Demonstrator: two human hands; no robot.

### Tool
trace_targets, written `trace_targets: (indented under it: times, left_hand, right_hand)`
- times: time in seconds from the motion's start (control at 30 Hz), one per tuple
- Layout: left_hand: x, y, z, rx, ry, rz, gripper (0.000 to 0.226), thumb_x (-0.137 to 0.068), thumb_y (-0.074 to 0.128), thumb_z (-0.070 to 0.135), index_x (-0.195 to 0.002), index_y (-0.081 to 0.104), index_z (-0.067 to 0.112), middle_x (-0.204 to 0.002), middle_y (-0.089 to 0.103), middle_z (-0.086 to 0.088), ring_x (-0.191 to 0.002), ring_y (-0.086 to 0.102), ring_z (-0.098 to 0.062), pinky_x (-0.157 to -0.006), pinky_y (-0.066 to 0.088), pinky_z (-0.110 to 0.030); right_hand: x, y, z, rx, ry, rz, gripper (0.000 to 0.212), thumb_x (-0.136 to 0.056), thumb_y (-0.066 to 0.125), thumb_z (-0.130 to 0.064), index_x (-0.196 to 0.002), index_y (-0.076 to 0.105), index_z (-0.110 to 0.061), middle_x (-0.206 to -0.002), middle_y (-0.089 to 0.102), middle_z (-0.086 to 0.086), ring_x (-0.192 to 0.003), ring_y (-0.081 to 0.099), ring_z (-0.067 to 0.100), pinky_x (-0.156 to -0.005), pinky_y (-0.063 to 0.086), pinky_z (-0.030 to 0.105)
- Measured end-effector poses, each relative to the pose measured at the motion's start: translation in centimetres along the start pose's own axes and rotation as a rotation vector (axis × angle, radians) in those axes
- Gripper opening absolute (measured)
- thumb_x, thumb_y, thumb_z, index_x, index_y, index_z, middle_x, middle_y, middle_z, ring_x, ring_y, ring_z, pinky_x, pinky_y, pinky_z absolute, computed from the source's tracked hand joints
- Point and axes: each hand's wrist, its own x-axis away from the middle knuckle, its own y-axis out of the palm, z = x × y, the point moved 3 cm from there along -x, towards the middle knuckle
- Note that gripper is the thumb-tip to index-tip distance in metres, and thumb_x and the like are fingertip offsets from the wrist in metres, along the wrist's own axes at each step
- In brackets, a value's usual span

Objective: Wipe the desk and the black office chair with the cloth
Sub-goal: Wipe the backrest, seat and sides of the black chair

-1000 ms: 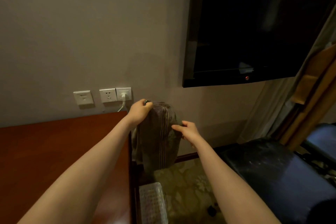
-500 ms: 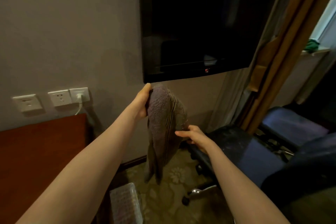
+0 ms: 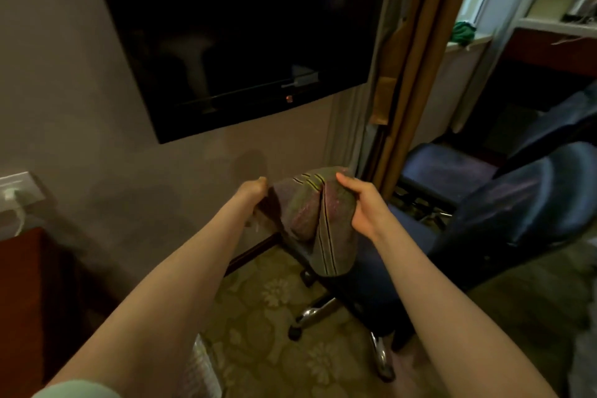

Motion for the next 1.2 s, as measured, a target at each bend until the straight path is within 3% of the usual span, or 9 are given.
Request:
trace_targets:
  times: [0.1, 0.27, 0.37, 0.63, 0.8, 0.9, 1.0, 1.1, 1.2]
  left_hand:
    - [-1.5, 2.6, 2.3, -0.145, 0.179, -0.039, 0.064, -0.09, 0.046, 0.05, -0.132, 0.046, 0.001, -0.136, 0.048, -0.018, -0.12, 0.049, -0.036, -0.095, 0.042, -0.039]
    - [-1.7, 7.1, 5.7, -0.292, 0.472, -0.553, 0.05, -0.088, 0.057, 0.046, -0.129, 0.045, 0.021, -0.112, 0.052, 0.005, -0.108, 0.051, -0.015, -0.09, 0.039, -0.026]
    - [-2.5, 8.6, 8.0, -0.34, 0.543, -0.666, 0.051, -0.08, 0.071, 0.033, -0.125, 0.05, 0.02, -0.113, 0.059, 0.004, -0.105, 0.058, -0.014, -0.086, 0.046, -0.023]
    - [-5.4, 12.6, 12.2, -0.372, 0.562, -0.789, 0.02, -0.084, 0.067, 0.018, -0.103, 0.063, 0.016, -0.095, 0.067, -0.001, -0.085, 0.064, -0.013, -0.083, 0.052, -0.027]
    - [-5.7, 16.4, 13.0, -0.168, 0.486, -0.867, 0.015, -0.089, 0.056, 0.004, -0.101, 0.063, 0.013, -0.086, 0.066, -0.003, -0.076, 0.063, -0.015, -0.066, 0.053, -0.023]
    - [-5.1, 18.9, 13.3, -0.034, 0.426, -0.934, 0.021, -0.089, 0.052, 0.001, -0.104, 0.062, 0.012, -0.089, 0.066, -0.006, -0.08, 0.062, -0.02, -0.079, 0.05, -0.031]
    - [-4.1, 22.0, 14.0, 0.058, 0.356, -0.969, 0.019, -0.088, 0.052, 0.003, -0.102, 0.063, 0.011, -0.093, 0.067, -0.012, -0.085, 0.062, -0.026, -0.09, 0.048, -0.039]
    - [-2.2, 24.4, 14.6, 0.119, 0.315, -0.999, 0.024, -0.088, 0.053, 0.007, -0.109, 0.063, 0.009, -0.09, 0.069, -0.009, -0.086, 0.062, -0.025, -0.082, 0.049, -0.035]
    - [0.1, 26.8, 15.0, 0.191, 0.284, -1.024, 0.025, -0.089, 0.053, 0.012, -0.112, 0.062, 0.011, -0.095, 0.066, -0.009, -0.089, 0.062, -0.023, -0.081, 0.048, -0.034]
  right_hand:
    - [-1.7, -0.8, -2.0, 0.007, -0.037, 0.05, 0.015, -0.094, 0.05, -0.013, -0.09, 0.063, -0.008, -0.071, 0.071, 0.003, -0.066, 0.069, 0.014, -0.068, 0.056, 0.027]
    - [-3.7, -2.2, -4.5, 0.042, -0.089, 0.118, 0.012, -0.092, 0.05, -0.005, -0.097, 0.06, -0.008, -0.084, 0.067, 0.008, -0.078, 0.064, 0.02, -0.073, 0.053, 0.031]
    - [-4.8, -3.4, -6.4, 0.119, -0.158, 0.192, 0.017, -0.087, 0.052, 0.004, -0.097, 0.061, -0.006, -0.089, 0.065, 0.01, -0.083, 0.062, 0.021, -0.077, 0.052, 0.032]
    - [-6.2, -6.6, -9.6, 0.4, -0.258, 0.45, 0.02, -0.079, 0.063, 0.007, -0.093, 0.068, -0.005, -0.068, 0.07, -0.002, -0.074, 0.063, 0.015, -0.068, 0.05, 0.023]
    - [-6.4, -9.5, -10.8, 0.802, -0.3, 0.814, 0.028, -0.077, 0.075, -0.017, -0.102, 0.067, -0.01, -0.086, 0.066, 0.0, -0.09, 0.063, 0.019, -0.072, 0.047, 0.023]
    - [-4.6, -11.3, -11.2, 0.946, -0.36, 1.11, 0.047, -0.078, 0.073, -0.026, -0.118, 0.053, -0.011, -0.115, 0.057, 0.01, -0.107, 0.055, 0.025, -0.085, 0.04, 0.028]
    - [-3.1, -12.3, -11.7, 0.909, -0.569, 0.976, 0.046, -0.08, 0.07, -0.018, -0.122, 0.05, -0.015, -0.122, 0.053, 0.009, -0.111, 0.053, 0.022, -0.089, 0.041, 0.024]
    - [-2.4, -13.1, -11.5, 1.085, -0.464, 0.691, 0.07, -0.076, 0.074, -0.017, -0.138, 0.041, -0.021, -0.138, 0.041, 0.01, -0.128, 0.04, 0.022, -0.103, 0.032, 0.023]
    - [-1.4, -14.7, -11.3, 1.344, -0.358, 0.717, 0.099, -0.068, 0.078, -0.038, -0.146, 0.017, -0.04, -0.153, 0.012, 0.001, -0.142, 0.012, 0.024, -0.113, 0.022, 0.05]
